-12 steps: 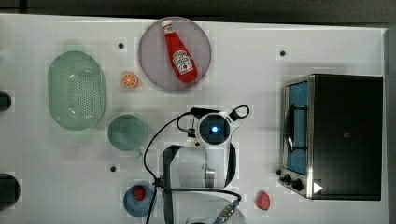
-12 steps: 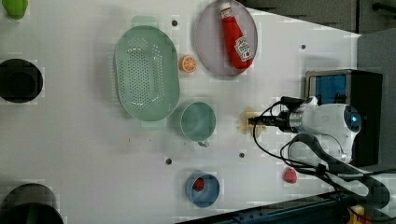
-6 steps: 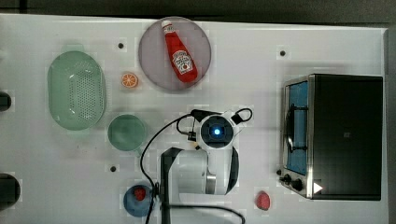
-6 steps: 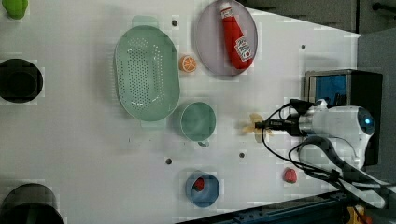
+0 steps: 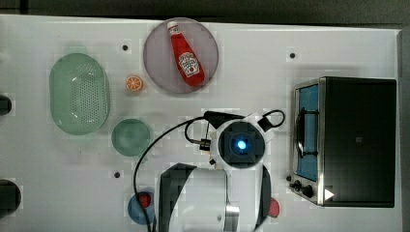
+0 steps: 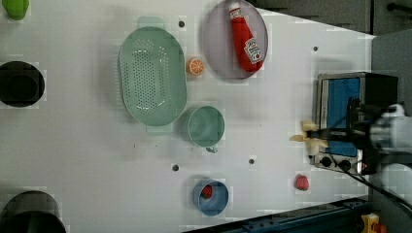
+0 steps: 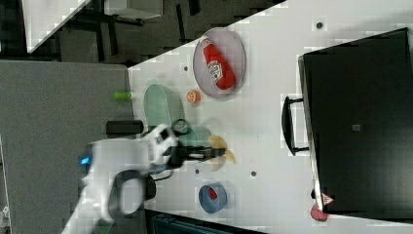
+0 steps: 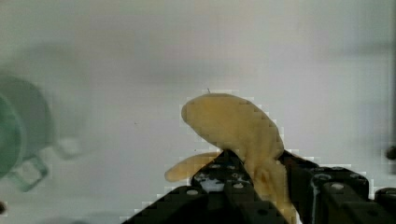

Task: Pick Banana and place it in mug.

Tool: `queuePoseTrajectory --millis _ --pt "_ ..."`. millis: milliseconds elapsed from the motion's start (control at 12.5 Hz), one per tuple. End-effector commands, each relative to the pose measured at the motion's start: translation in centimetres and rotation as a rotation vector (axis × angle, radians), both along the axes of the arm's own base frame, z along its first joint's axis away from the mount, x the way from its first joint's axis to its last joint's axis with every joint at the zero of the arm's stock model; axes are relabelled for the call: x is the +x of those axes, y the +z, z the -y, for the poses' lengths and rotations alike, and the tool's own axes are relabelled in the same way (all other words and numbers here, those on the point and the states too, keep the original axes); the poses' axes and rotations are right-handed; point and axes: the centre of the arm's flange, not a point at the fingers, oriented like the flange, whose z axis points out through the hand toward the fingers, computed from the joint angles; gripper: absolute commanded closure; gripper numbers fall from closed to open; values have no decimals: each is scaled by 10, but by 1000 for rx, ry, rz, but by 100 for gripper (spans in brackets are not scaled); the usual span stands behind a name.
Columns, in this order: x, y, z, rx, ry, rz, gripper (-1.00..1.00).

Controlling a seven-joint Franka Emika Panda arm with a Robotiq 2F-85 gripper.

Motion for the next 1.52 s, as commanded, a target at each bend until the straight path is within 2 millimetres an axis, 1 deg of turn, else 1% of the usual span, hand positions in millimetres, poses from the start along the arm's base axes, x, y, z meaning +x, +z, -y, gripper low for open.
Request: queuePoseTrajectory --millis 80,160,240,320,480,560,800,1040,1200,1360,1520 --pt "5 56 -43 -4 -4 29 37" --pt "1 66 -60 -5 -22 18 37" --pt "-2 72 -81 17 -60 12 37" --pt "-5 72 -105 52 -100 3 37" --pt "-12 70 -154 103 -165 -12 37" --pt "-16 68 -175 89 -205 -11 37" --pt "-24 54 -225 57 -330 -1 37" --pt "-24 28 -263 67 -374 16 37" --pt "-19 6 -280 78 -426 31 37" --pt "-17 -18 -287 41 -453 39 37" --pt "-12 -38 -287 -1 -413 51 37"
